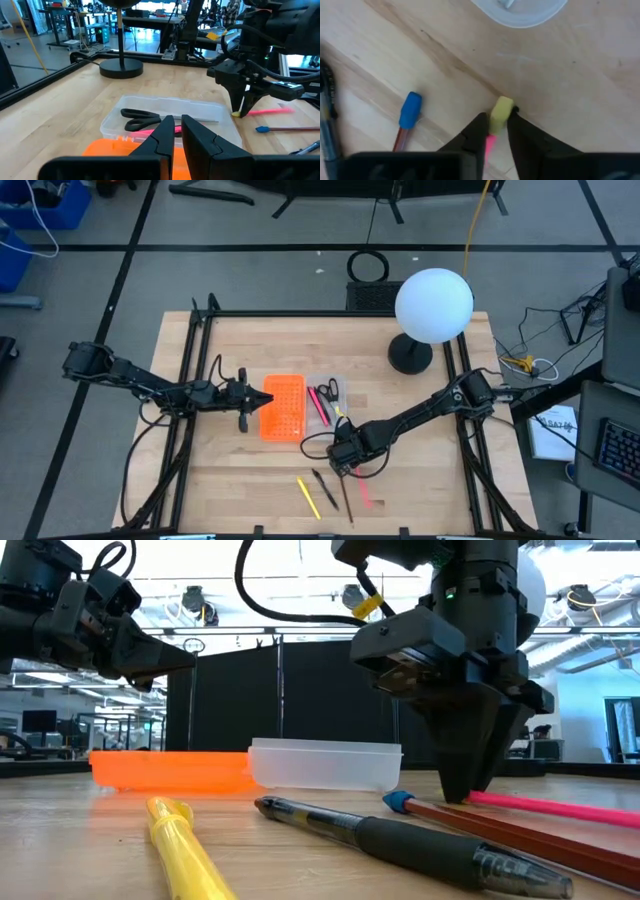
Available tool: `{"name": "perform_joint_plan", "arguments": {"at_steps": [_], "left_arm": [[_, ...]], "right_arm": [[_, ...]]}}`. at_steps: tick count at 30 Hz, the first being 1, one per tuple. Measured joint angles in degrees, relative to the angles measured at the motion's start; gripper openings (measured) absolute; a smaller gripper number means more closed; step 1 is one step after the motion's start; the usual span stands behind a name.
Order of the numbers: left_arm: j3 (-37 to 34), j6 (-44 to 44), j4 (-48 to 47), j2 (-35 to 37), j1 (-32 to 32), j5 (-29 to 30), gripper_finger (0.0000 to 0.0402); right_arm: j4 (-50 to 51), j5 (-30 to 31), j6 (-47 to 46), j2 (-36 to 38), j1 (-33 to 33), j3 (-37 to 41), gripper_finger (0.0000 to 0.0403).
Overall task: Pick & place school supplies into a supply box
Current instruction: Put the pink pencil into the transparent supply box
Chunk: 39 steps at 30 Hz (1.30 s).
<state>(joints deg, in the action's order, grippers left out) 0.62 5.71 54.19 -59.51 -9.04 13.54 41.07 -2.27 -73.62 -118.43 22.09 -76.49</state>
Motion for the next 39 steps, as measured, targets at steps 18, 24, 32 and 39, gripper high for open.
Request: {"name": "perform_joint_plan", "arguments": {"at_steps": [18,24,32,39], "left_arm": [[0.0,1.2,-0.1,0.0,0.0,-0.5,0.0042],[0.0,1.3,-0.1,0.0,0.0,-0.5,0.0042],[0.0,2.4,0.0,0.0,0.0,-0.5,0.0042],[0.0,2.1,0.1,0.0,0.0,-0.5,0.0042]], "right_arm": [[-7.3,-0.9,1.9,12.0,0.4,0.5,0.0017],[-18.9,7.8,4.3,20.0,-0.6,0.5,0.0017],[-23.7,21.8,8.5,26.6,-11.0,0.3,0.0017],[-23.7,19.2,11.7,22.4,-20.7,0.2,0.0017]]}}
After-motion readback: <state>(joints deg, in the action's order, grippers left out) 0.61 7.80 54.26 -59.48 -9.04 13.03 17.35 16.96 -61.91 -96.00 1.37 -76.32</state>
